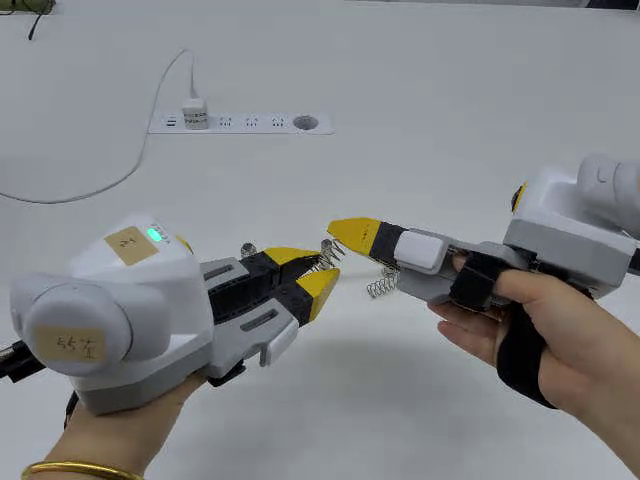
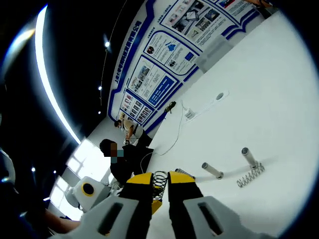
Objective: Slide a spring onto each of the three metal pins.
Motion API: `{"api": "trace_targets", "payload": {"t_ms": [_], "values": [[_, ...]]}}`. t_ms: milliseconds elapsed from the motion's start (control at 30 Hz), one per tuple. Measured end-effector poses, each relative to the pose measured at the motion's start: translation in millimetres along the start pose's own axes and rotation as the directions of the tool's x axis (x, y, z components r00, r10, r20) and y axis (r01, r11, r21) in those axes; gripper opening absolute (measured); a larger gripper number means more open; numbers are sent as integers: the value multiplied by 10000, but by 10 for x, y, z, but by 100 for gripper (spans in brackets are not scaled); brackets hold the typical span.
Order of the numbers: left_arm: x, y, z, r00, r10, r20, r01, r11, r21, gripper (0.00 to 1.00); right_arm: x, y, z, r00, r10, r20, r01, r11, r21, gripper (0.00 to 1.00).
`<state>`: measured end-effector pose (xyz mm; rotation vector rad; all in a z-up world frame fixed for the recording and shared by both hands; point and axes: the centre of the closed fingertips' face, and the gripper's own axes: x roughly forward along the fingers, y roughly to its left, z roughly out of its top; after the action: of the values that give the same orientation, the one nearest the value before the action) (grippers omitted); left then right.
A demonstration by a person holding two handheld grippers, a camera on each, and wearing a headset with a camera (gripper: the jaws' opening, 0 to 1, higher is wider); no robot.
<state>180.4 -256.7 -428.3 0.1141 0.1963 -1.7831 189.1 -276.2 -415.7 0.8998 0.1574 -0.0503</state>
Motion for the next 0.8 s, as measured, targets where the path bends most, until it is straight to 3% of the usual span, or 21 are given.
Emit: {"api": "trace_targets", "payload": {"t_ms": [167,367,600,767,800], "values": [[15,-25,4,9999,-54,-118,55,9999,108,13,6,8,-15,10000,-50,-86,46,9993,-379,11],[33,-21,-103,9981,-54,-621,49,9999,-92,22,17,18,-7,9997,-198,-173,178,9939,-1092,11],[-15,-15,-227,9940,34,-1089,-34,10000,2,28,35,0,13,9984,-529,-215,465,9719,-2306,11],[-44,-13,-275,9916,132,-1284,-117,9999,126,32,69,-17,44,9977,-631,-257,519,9483,-3130,11],[-49,-19,-290,9908,131,-1346,-109,9998,172,32,80,-27,70,9975,-671,-219,552,9352,-3498,11]]}}
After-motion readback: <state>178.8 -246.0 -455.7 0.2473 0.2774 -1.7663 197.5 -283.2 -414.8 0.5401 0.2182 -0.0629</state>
